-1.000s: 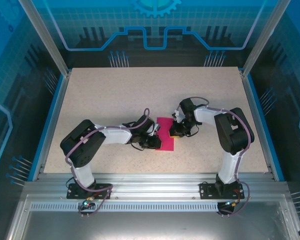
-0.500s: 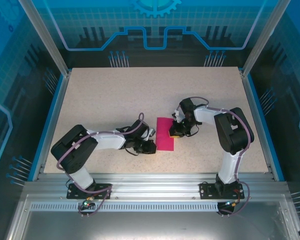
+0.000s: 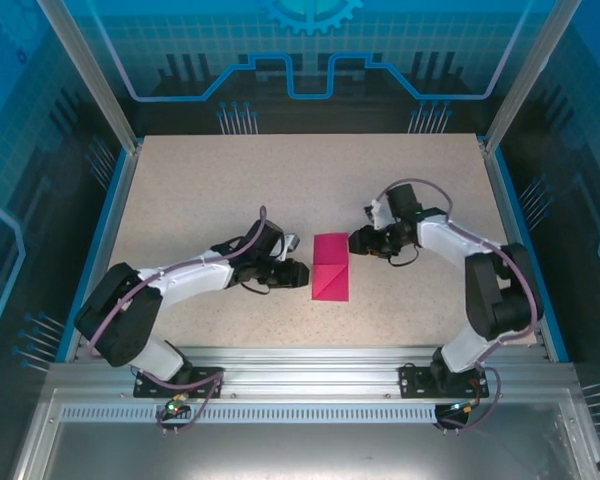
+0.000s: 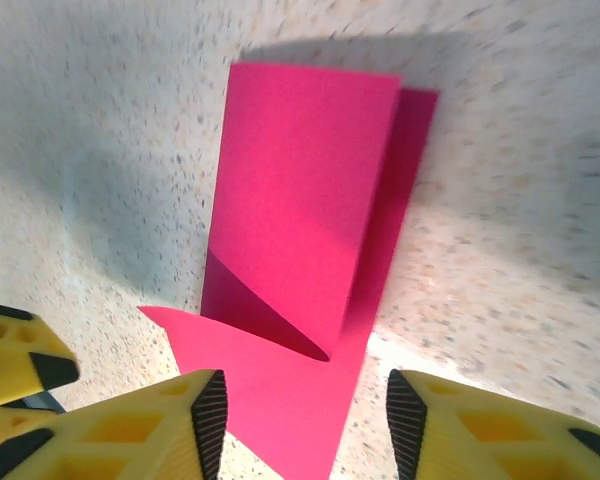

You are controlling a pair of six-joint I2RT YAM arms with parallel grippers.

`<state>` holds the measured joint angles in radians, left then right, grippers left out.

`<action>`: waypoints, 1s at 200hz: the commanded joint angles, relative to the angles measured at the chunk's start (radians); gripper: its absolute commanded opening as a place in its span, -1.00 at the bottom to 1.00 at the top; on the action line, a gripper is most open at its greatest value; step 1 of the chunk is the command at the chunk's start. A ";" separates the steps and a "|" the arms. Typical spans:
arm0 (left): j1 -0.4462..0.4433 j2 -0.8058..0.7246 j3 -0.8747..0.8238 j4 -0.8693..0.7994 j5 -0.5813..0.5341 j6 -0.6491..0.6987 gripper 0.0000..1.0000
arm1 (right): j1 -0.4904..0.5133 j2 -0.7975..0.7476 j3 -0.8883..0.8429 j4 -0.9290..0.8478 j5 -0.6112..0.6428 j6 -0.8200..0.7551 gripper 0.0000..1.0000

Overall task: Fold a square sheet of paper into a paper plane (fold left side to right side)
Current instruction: Fold the triangle a second time at the center of the table, then turn over the paper at the center of the table.

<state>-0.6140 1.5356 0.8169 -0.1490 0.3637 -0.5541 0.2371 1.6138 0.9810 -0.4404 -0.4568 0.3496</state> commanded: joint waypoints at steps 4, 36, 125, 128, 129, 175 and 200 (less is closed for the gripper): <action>0.004 0.080 0.076 0.046 0.018 -0.021 -0.16 | -0.050 -0.063 -0.072 0.022 -0.072 -0.015 0.14; 0.005 0.191 0.141 0.094 0.056 -0.021 -0.15 | -0.058 -0.084 -0.146 0.063 -0.146 -0.019 0.23; 0.013 0.283 0.193 0.080 -0.020 0.001 -0.71 | -0.002 0.015 -0.167 0.140 -0.192 0.020 0.19; 0.015 0.281 0.190 0.083 -0.020 0.001 -0.73 | 0.000 0.020 -0.165 0.142 -0.191 0.021 0.19; 0.016 0.280 0.190 0.084 -0.020 0.001 -0.74 | 0.000 0.021 -0.164 0.142 -0.191 0.021 0.19; 0.031 0.252 0.163 0.088 -0.026 0.000 -0.81 | 0.049 0.096 -0.118 0.193 -0.235 0.052 0.20; 0.031 0.246 0.160 0.087 -0.026 0.000 -0.80 | 0.074 0.141 -0.107 0.238 -0.251 0.090 0.19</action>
<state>-0.5915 1.8214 0.9920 -0.0624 0.3527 -0.5697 0.2810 1.7123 0.8467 -0.2581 -0.6617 0.3988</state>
